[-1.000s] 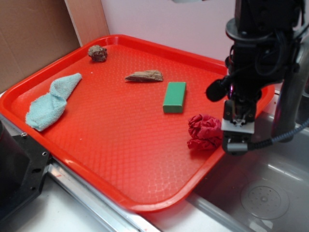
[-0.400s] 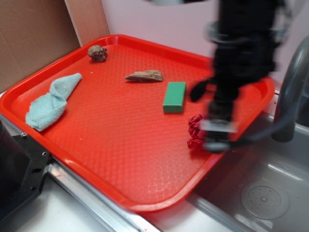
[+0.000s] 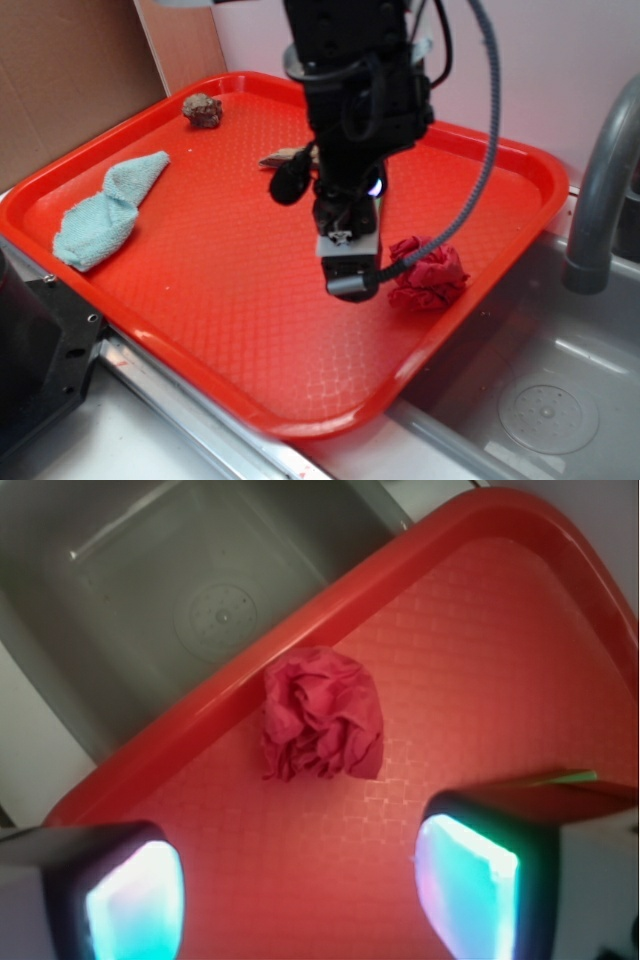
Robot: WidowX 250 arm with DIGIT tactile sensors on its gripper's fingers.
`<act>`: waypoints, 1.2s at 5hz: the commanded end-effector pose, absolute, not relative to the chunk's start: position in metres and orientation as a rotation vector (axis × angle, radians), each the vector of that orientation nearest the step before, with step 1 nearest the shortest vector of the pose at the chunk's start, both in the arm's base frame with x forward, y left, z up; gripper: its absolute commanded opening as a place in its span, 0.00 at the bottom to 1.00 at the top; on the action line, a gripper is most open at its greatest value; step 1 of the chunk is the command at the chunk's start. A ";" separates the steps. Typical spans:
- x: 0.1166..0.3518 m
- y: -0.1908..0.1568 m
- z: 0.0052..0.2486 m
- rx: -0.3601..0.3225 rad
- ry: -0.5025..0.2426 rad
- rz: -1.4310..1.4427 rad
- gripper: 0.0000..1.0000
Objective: Grab the red paper.
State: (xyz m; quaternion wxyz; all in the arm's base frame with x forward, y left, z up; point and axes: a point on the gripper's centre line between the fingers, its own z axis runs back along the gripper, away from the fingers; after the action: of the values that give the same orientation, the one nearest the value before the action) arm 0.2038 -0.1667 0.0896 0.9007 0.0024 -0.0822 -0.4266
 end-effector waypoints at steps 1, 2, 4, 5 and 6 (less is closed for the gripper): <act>0.229 -0.199 0.064 -0.052 -0.192 -0.939 1.00; 0.225 -0.205 0.053 -0.052 -0.136 -0.968 1.00; 0.219 -0.187 0.034 -0.025 -0.032 -0.935 0.00; 0.218 -0.177 0.047 -0.010 -0.050 -0.895 0.00; 0.218 -0.153 0.073 0.005 -0.066 -0.772 0.00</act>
State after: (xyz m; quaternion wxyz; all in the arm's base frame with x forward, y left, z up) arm 0.2242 -0.1474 0.0651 0.9260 0.0083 -0.0041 -0.3774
